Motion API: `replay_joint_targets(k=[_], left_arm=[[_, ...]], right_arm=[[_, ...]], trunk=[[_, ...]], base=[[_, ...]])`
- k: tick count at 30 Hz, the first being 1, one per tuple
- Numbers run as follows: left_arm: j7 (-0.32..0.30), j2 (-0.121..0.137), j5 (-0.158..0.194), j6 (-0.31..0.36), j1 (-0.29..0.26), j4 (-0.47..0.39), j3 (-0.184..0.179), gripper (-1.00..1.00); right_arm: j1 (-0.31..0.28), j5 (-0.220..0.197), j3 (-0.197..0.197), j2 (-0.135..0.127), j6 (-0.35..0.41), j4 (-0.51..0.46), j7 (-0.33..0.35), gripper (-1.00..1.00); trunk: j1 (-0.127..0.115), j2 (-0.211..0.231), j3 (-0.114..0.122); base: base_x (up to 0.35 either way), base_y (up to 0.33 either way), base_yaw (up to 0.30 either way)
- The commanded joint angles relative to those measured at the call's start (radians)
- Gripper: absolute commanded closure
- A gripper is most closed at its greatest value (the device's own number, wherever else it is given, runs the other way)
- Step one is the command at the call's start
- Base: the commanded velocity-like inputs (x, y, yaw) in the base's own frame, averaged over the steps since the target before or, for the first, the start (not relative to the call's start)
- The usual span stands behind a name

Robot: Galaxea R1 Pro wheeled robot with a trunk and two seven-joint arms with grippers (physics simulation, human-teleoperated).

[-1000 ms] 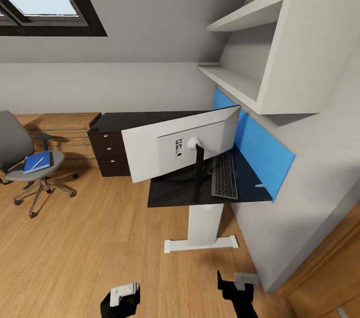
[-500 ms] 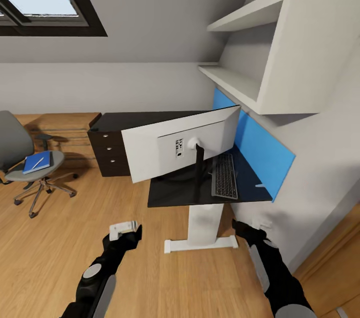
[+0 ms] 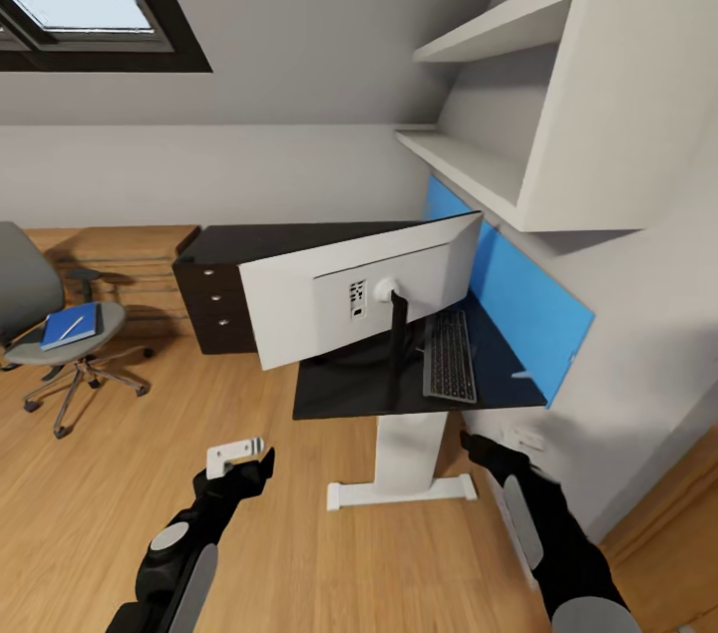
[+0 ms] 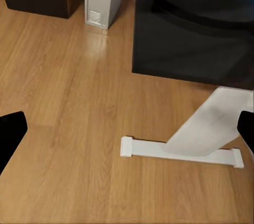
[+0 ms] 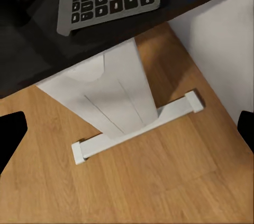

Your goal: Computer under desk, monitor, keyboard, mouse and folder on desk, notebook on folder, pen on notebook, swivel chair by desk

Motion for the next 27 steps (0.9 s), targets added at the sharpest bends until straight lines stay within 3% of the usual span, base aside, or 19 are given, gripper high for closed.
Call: replay_joint_targets(k=[1,14,16,18,21,22,23,25,27], left_arm=[[0.009,0.001,0.011,0.004,-0.001,-0.001,-0.001,-1.00],[0.011,0.003,0.011,0.004,0.000,0.001,0.007,-1.00],[0.011,0.002,0.012,0.004,0.000,0.001,0.032,-1.00],[0.010,0.000,0.013,0.004,-0.001,0.001,0.096,-1.00],[0.009,-0.001,0.015,0.004,-0.001,0.001,0.123,-1.00],[0.009,-0.001,0.043,0.004,-0.001,0.001,0.170,-1.00],[0.009,-0.001,0.064,0.004,0.000,0.001,0.192,-1.00],[0.009,-0.001,0.090,0.003,0.000,0.001,0.214,-1.00],[0.007,0.001,0.149,0.003,0.000,0.001,0.255,-1.00]], right_arm=[[0.000,-0.009,-0.001,0.000,-0.002,-0.008,-0.005,-1.00],[0.002,-0.007,-0.001,-0.001,-0.018,-0.020,-0.005,-1.00],[0.002,-0.006,0.000,-0.001,-0.018,-0.020,-0.005,-1.00],[0.002,-0.005,0.001,-0.001,-0.021,-0.021,-0.004,-1.00],[0.002,-0.004,0.001,-0.001,-0.030,-0.021,-0.004,-1.00],[0.002,-0.001,0.001,-0.002,-0.050,-0.021,-0.004,-1.00],[0.002,0.000,0.001,-0.004,-0.054,-0.021,-0.004,-1.00],[0.002,0.001,0.001,-0.006,-0.058,-0.021,-0.004,-1.00],[0.002,0.002,0.001,-0.010,-0.061,-0.021,-0.004,-1.00]], trunk=[[0.001,-0.002,-0.002],[0.001,-0.002,-0.002],[0.001,-0.002,-0.002],[0.001,-0.002,-0.002],[0.001,-0.002,-0.002],[0.001,-0.002,-0.002],[0.001,-0.002,-0.002],[0.001,-0.002,-0.002],[0.001,-0.002,-0.002]], base=[[0.276,0.000,0.000],[0.314,0.000,0.000],[0.325,0.000,0.000],[0.319,0.000,0.000],[0.245,0.000,0.000],[0.066,0.000,0.000],[0.042,0.000,0.000],[0.030,0.000,0.000],[0.016,0.000,0.000]])
